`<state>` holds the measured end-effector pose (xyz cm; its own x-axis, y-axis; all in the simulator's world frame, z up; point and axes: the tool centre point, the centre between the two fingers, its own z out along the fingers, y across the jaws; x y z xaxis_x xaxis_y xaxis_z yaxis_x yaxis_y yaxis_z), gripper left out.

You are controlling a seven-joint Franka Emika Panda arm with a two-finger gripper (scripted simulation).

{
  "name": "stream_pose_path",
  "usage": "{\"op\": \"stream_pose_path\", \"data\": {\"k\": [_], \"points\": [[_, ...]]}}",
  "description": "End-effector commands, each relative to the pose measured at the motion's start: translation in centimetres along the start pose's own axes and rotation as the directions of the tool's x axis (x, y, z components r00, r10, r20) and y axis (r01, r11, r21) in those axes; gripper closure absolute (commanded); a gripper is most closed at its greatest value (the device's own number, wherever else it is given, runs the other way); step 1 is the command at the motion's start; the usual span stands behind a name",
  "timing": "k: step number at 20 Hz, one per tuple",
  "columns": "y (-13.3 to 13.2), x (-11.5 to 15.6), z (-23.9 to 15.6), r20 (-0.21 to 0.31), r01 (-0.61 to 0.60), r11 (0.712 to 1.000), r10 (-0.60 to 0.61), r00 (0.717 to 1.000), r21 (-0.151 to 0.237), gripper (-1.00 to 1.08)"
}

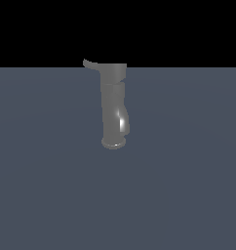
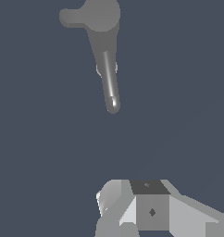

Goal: Turn on the faucet by rotating a designated handle.

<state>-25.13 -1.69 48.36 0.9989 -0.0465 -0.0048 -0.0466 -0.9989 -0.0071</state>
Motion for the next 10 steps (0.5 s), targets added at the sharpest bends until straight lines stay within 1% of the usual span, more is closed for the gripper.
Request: {"op": "stream_pose_path", "data": {"k": [1, 10], "points": [[0.0, 0.0, 0.0, 0.000, 0.000, 1.000, 0.000, 1.000, 0.000, 1.08], [1.8, 0.9, -0.7, -0.024, -0.031, 0.999, 0.030, 0.999, -0.019, 1.08]]}}
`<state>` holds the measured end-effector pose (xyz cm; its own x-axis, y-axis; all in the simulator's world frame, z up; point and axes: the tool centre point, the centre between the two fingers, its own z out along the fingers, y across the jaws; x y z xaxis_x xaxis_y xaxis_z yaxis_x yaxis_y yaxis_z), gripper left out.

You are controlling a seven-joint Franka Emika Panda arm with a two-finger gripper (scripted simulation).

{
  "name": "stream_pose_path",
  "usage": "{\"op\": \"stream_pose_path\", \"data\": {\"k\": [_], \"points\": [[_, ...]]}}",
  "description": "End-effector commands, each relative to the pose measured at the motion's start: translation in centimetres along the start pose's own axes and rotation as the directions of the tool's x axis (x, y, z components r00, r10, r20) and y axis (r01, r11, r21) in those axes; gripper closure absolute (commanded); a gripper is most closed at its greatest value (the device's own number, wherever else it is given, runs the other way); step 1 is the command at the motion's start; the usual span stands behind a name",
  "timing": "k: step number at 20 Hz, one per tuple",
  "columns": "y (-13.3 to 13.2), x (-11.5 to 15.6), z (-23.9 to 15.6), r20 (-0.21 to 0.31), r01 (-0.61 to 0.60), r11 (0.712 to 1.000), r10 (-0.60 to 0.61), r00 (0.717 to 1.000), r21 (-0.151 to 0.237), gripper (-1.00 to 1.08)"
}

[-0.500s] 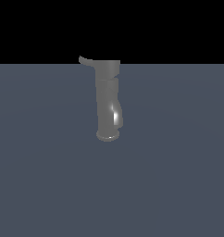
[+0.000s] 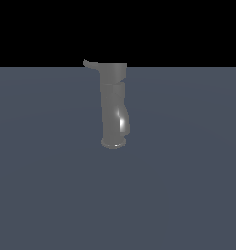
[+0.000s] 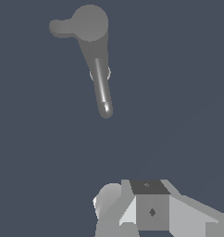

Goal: Turn on the faucet by rotating a designated handle.

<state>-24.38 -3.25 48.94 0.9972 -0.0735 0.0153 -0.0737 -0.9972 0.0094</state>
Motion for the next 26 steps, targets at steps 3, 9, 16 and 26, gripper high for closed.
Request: {"op": "stream_pose_path", "data": {"k": [3, 9, 16, 26], "points": [[0.1, 0.1, 0.0, -0.002, -0.004, 1.000, 0.004, 1.000, -0.001, 1.08], [-0.1, 1.0, 0.1, 0.000, -0.037, 0.999, 0.037, 0.999, 0.009, 1.08], [-0.7, 3.2, 0.4, 0.008, -0.122, 0.992, 0.122, 0.993, 0.032, 1.08], [-2.3, 8.5, 2.0, 0.041, -0.329, 0.942, 0.326, 0.944, 0.067, 1.08]]}}
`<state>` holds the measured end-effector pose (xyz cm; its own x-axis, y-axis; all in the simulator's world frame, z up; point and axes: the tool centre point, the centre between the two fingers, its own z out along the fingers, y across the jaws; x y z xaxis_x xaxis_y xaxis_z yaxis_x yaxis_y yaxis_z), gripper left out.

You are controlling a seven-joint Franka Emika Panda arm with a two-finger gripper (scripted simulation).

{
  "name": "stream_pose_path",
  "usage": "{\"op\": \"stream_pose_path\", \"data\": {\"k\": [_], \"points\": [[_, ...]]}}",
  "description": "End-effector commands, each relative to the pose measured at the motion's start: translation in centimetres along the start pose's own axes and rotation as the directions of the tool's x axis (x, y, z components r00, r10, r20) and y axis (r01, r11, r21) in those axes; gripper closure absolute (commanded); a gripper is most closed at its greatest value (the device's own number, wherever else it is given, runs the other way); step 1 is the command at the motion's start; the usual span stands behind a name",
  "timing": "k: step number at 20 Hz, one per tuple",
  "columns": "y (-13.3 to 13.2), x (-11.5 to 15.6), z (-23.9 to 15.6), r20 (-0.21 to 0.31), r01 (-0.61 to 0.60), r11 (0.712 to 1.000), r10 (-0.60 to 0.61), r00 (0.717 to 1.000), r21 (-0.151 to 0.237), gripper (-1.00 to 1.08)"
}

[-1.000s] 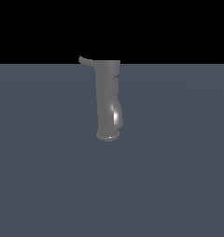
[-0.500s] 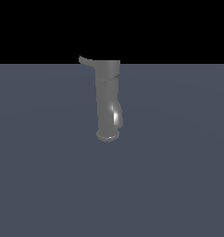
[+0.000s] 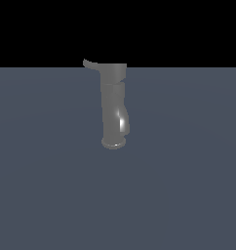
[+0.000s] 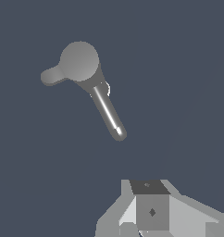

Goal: Turn on the faucet by rotating a designated handle.

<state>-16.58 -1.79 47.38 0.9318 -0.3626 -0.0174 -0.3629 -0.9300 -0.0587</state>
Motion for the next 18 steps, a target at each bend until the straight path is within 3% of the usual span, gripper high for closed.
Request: {"op": "stream_pose_path", "data": {"k": [1, 9, 18], "points": [[-0.9, 1.3, 0.5, 0.007, -0.059, 0.998, 0.059, 0.998, 0.008, 1.08], [-3.7, 5.1, 2.7, 0.028, -0.249, 0.968, 0.248, 0.968, 0.019, 1.08], [-7.0, 9.1, 5.7, 0.041, -0.455, 0.891, 0.454, 0.890, 0.010, 1.08]]}}
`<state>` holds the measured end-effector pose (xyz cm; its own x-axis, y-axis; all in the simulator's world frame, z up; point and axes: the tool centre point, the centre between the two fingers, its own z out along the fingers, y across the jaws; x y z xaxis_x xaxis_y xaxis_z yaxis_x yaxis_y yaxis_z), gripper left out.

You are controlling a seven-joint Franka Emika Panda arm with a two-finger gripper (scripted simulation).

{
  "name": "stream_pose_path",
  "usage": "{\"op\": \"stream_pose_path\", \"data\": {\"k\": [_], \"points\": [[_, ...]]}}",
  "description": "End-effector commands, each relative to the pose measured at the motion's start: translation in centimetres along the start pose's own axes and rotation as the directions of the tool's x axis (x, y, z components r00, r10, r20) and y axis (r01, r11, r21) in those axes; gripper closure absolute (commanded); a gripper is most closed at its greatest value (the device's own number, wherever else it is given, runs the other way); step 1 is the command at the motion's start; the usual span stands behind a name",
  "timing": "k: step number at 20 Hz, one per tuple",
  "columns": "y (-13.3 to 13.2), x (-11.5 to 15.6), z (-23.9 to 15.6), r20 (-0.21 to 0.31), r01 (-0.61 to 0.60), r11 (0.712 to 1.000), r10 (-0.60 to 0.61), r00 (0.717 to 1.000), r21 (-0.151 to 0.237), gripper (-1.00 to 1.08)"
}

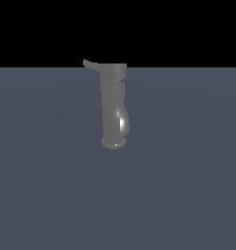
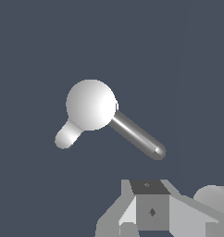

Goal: Turn on the faucet by rotating a designated handle.

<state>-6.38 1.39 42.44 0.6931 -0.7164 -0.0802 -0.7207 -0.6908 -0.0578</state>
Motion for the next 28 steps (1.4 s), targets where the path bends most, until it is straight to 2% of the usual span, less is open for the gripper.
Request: {"op": "stream_pose_path", "data": {"k": [1, 6, 11, 20, 28], "points": [[-1.3, 0.6, 0.9, 0.001, -0.063, 0.998, 0.063, 0.998, -0.001, 1.08], [-3.8, 1.7, 3.0, -0.004, -0.185, 0.983, 0.185, 0.983, -0.007, 1.08], [-6.3, 2.7, 5.2, -0.016, -0.303, 0.953, 0.303, 0.953, -0.012, 1.08], [-10.5, 4.1, 9.4, -0.055, -0.496, 0.868, 0.495, 0.867, -0.012, 1.08], [-13.0, 4.7, 12.1, -0.086, -0.599, 0.801, 0.597, 0.798, -0.001, 1.08]]}}
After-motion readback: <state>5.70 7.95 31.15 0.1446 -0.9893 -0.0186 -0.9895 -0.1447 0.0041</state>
